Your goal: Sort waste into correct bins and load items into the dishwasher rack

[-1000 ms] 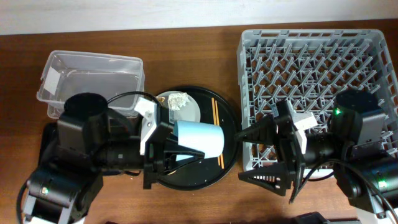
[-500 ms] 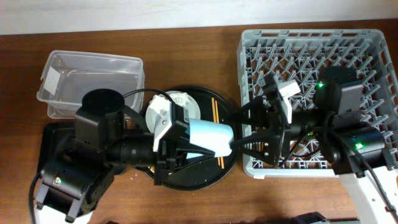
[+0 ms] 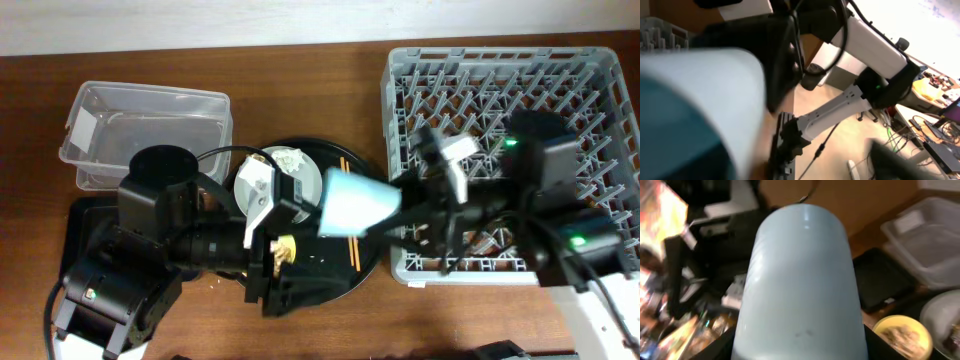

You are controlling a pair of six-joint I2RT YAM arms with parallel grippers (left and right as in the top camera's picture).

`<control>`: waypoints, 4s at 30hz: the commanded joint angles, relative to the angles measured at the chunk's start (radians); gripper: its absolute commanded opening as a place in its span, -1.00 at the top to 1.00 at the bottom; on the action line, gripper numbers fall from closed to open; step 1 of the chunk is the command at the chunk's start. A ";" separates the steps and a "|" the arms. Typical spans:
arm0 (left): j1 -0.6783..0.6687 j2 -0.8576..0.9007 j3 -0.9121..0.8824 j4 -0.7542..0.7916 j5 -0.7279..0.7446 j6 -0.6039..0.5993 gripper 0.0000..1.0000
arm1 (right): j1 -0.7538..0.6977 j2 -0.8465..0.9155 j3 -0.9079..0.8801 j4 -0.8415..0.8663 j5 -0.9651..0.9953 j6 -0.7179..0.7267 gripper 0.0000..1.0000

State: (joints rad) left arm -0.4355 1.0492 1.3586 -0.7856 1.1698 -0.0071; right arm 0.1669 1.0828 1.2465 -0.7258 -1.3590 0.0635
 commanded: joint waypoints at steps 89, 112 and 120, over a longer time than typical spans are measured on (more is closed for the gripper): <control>-0.042 0.148 0.000 -0.191 -0.367 -0.081 -0.98 | -0.324 0.586 0.218 -0.475 1.495 0.365 0.33; -0.049 0.130 0.000 -0.500 -1.144 -0.405 -0.79 | 0.501 0.606 -0.033 -0.278 1.187 0.574 -0.08; -0.095 0.183 -0.137 -0.418 -1.140 -0.404 -0.78 | 0.303 0.196 0.024 -0.387 1.219 0.558 -0.15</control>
State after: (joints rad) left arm -0.4858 1.1938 1.3258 -1.2835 0.0246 -0.3981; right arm 0.5869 1.4582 1.2282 -1.0912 -0.1631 0.6327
